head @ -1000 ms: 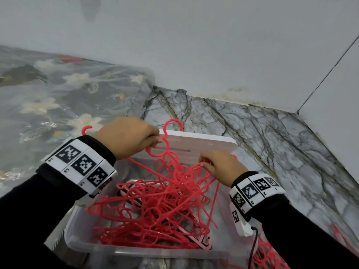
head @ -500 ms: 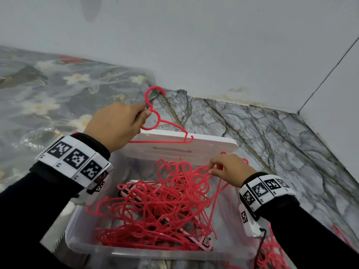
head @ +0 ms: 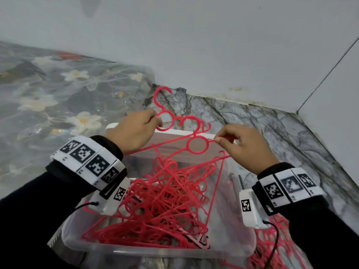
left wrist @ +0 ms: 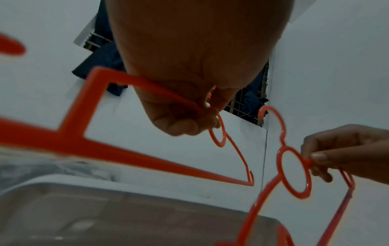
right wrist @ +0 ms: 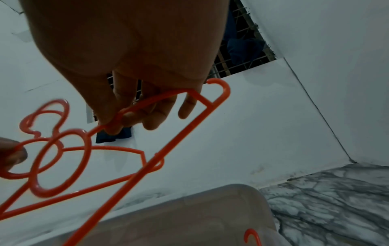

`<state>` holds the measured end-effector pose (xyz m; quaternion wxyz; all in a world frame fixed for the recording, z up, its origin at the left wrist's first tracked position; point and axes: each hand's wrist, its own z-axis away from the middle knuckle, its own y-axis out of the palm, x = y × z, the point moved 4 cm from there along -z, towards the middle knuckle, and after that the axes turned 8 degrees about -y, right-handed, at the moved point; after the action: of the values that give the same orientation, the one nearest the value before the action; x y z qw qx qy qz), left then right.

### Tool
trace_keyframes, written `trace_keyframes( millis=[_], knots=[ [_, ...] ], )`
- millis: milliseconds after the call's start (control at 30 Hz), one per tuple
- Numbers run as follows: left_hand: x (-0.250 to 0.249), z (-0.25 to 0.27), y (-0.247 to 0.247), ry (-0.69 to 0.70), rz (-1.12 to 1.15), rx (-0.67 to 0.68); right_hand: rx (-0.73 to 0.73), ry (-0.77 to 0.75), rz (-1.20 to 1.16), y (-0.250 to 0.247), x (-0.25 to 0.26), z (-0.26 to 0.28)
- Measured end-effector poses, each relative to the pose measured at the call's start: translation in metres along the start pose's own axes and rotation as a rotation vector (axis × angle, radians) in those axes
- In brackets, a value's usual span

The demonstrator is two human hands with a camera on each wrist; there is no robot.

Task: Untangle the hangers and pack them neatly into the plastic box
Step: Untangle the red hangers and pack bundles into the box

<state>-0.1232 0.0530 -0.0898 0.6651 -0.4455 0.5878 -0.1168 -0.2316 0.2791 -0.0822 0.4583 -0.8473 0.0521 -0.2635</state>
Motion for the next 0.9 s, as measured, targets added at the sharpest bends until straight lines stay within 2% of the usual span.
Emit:
trace_keyframes(
  millis=[100,167,233,333,400,633,800,900],
  knots=[
    [-0.004,0.005,0.018,-0.034,0.04,0.153,0.126,0.029,0.095,0.014,-0.007,0.003],
    [-0.004,0.007,0.026,-0.045,0.033,0.195,0.203,0.077,0.145,0.019,-0.013,0.005],
    [-0.003,0.006,0.028,-0.028,0.001,0.198,0.284,0.111,0.204,0.022,-0.018,0.007],
    [-0.002,0.005,0.025,0.005,-0.032,0.157,0.415,0.085,0.359,0.028,-0.018,0.011],
    [-0.001,0.003,0.022,0.022,-0.031,0.117,0.448,0.082,0.415,0.032,-0.018,0.013],
    [0.004,-0.002,0.011,0.039,-0.013,-0.043,0.247,0.181,0.315,0.014,-0.017,0.007],
    [0.005,-0.003,0.008,0.034,-0.003,-0.069,0.136,0.173,0.263,0.006,-0.014,0.005],
    [0.005,-0.004,0.011,0.027,0.021,-0.072,0.047,0.17,0.153,0.002,-0.014,0.002]
  ],
)
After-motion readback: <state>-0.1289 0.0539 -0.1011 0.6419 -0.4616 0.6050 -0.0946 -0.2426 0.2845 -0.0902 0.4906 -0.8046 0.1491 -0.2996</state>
